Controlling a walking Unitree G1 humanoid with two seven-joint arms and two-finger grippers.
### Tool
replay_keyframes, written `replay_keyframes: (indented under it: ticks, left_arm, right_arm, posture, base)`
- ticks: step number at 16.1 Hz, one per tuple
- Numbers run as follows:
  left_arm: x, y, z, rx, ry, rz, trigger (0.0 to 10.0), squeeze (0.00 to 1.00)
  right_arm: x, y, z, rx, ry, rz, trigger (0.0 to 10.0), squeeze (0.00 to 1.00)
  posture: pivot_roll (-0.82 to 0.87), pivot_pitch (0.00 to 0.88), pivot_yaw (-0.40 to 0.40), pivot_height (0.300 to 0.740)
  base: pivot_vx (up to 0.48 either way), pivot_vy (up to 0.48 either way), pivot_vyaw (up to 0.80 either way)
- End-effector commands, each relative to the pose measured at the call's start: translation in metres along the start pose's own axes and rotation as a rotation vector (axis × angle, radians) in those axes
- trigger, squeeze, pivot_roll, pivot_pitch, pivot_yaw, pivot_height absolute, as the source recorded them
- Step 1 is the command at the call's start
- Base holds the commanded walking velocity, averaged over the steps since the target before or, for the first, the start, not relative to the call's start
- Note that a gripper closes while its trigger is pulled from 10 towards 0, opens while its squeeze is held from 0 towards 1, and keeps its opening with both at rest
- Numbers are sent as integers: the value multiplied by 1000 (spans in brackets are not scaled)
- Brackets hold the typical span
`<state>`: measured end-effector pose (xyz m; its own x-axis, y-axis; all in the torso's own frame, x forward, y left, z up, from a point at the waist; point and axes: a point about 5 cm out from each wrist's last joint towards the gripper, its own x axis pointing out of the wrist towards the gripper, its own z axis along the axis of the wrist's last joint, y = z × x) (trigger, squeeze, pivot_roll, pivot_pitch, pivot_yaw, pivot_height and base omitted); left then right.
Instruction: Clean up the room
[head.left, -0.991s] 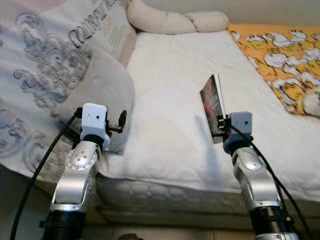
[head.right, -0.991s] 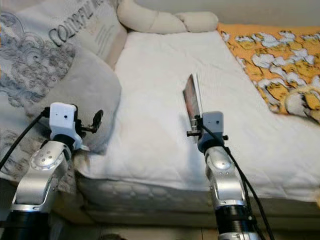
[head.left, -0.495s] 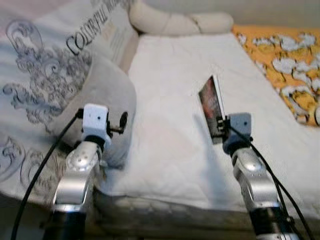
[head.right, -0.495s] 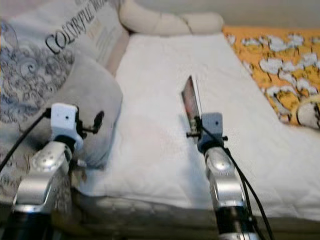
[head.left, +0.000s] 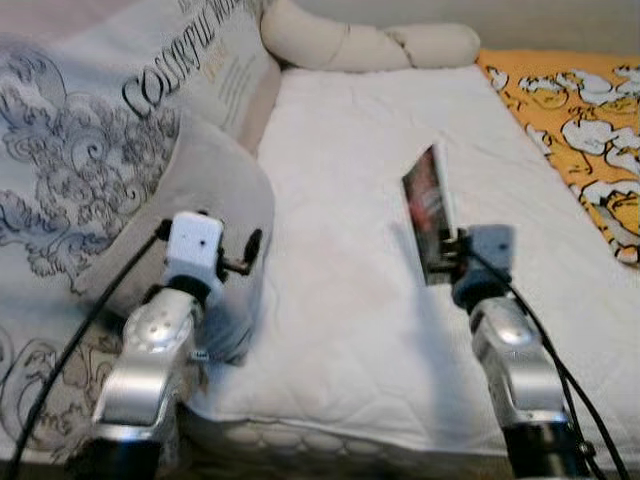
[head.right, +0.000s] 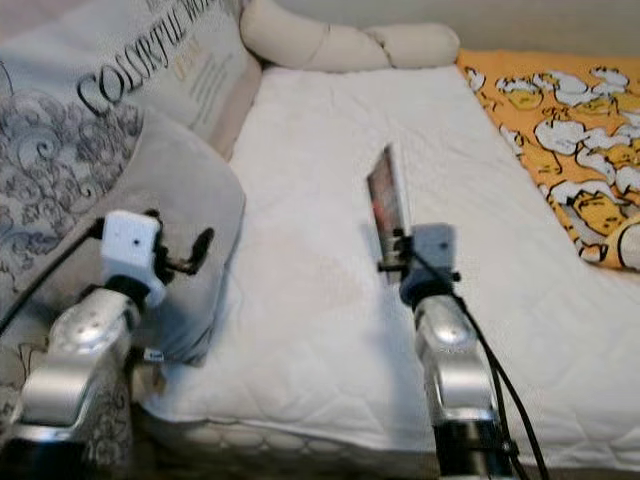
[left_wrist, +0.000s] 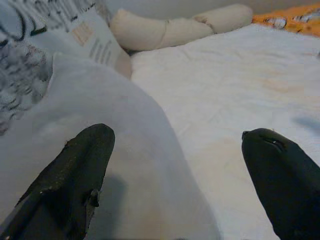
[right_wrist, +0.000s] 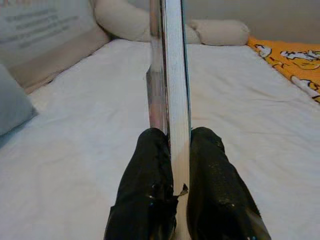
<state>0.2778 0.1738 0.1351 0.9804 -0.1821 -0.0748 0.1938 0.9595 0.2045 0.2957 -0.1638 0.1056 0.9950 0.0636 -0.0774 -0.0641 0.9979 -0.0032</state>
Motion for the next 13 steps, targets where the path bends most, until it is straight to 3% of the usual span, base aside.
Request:
replay_keyframes:
  ticks: [1,2,3,5,6,7,11,13]
  left_arm:
    - [-4,-2,-1,9,11,-33,10000,0]
    - [-5,-3,-1,13,16,-49,10000,0]
    - [-4,-7,-4,29,39,-113,10000,0]
    - [-4,-11,-8,46,97,-239,10000,0]
    - [-4,-11,-8,51,103,-249,10000,0]
    - [-10,-14,-15,51,154,-342,10000,0]
    - [-28,-16,-21,53,257,-551,10000,0]
    - [-35,-13,-21,74,285,-587,10000,0]
  right_arm:
    - [1,7,12,50,-48,43,10000,0]
    - [1,7,12,60,-46,50,10000,0]
    - [11,8,10,112,-9,85,10000,0]
    - [37,11,8,278,111,104,10000,0]
    - [39,12,7,292,120,108,10000,0]
    - [54,19,4,404,201,173,10000,0]
    - [71,25,-6,582,360,312,10000,0]
    - [71,26,-12,623,406,312,10000,0]
  posture:
    - [34,0,43,740]
    - [33,0,46,740]
    - [34,0,65,740]
    - [49,0,82,740]
    - [49,0,82,740]
    - [63,0,100,740]
    - [96,0,116,740]
    - [140,0,101,740]
  base:
    - [0,0,0]
    - [0,0,0]
    - [0,0,0]
    - [0,0,0]
    - [0,0,0]
    - [0,0,0]
    - [0,0,0]
    - [0,0,0]
